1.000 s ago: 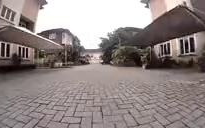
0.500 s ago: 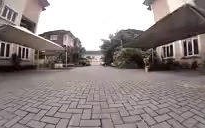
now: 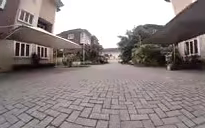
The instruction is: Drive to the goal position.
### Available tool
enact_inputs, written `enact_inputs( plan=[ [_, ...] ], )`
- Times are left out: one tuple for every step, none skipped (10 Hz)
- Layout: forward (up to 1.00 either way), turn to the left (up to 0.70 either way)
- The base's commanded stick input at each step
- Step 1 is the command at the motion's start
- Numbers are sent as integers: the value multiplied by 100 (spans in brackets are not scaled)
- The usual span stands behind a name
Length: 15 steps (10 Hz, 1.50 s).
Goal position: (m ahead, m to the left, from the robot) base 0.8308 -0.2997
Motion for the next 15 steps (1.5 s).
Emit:
enact_inputs(
  plan=[
    [70, 0],
    [70, 0],
    [70, 0],
    [70, 0],
    [70, 0],
    [70, 0],
    [70, 0],
    [70, 0],
    [70, 0],
    [70, 0],
    [70, 0],
    [70, 0],
    [70, 0],
    [70, 0],
    [70, 0]
  ],
)
